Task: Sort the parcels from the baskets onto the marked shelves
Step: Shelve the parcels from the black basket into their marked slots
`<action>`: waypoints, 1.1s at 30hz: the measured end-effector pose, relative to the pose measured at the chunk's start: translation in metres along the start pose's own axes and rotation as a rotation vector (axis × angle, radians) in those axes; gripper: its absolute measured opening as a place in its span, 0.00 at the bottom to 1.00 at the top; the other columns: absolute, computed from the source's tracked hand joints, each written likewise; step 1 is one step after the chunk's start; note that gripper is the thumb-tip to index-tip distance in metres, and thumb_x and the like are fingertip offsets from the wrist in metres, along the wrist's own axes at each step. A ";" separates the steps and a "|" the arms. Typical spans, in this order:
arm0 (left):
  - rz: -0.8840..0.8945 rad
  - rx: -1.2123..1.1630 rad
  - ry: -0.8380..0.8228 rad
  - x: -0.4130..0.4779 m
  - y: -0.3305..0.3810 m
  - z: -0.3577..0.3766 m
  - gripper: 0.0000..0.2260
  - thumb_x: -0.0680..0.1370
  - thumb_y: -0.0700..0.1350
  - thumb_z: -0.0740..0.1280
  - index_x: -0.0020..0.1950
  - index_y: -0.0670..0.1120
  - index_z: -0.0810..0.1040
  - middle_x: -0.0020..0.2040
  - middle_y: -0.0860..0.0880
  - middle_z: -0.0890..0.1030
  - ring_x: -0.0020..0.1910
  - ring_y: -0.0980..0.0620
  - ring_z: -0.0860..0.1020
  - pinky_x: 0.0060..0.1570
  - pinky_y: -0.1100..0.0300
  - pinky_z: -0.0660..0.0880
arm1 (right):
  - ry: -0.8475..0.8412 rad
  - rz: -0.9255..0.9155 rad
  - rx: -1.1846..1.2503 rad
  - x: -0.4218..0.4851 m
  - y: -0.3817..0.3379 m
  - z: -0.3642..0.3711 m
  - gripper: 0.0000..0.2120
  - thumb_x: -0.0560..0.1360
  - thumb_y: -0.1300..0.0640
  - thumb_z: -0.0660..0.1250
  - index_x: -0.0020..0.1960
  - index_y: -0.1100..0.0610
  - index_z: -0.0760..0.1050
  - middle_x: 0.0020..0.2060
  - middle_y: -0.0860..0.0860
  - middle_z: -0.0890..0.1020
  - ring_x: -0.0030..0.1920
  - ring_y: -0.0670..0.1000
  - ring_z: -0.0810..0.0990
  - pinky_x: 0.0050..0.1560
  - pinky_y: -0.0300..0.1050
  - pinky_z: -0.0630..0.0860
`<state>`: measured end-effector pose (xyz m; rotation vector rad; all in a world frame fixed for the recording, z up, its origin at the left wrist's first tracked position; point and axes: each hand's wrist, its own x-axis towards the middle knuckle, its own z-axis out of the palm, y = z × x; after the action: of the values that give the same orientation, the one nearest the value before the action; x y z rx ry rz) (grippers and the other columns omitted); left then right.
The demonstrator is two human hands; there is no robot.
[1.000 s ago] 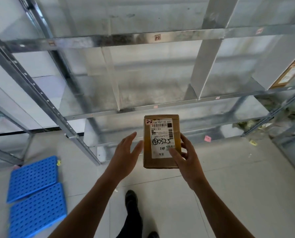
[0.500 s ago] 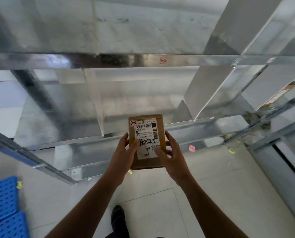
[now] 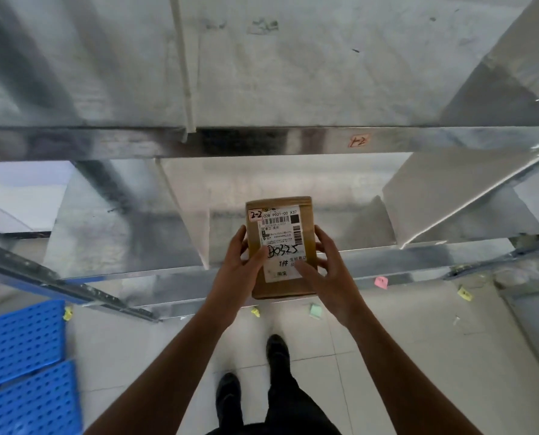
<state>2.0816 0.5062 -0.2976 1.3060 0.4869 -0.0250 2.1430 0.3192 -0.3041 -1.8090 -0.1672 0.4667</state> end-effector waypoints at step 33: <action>0.109 0.195 0.366 0.076 0.020 -0.002 0.27 0.79 0.63 0.64 0.74 0.53 0.64 0.68 0.49 0.76 0.59 0.49 0.82 0.57 0.47 0.82 | -0.245 -0.082 -0.066 0.119 -0.025 -0.001 0.32 0.76 0.34 0.63 0.77 0.40 0.62 0.63 0.47 0.79 0.52 0.41 0.84 0.43 0.33 0.81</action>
<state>2.1554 0.5327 -0.3068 1.5347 0.7375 0.2674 2.2550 0.3675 -0.3075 -1.7981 -0.4286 0.6301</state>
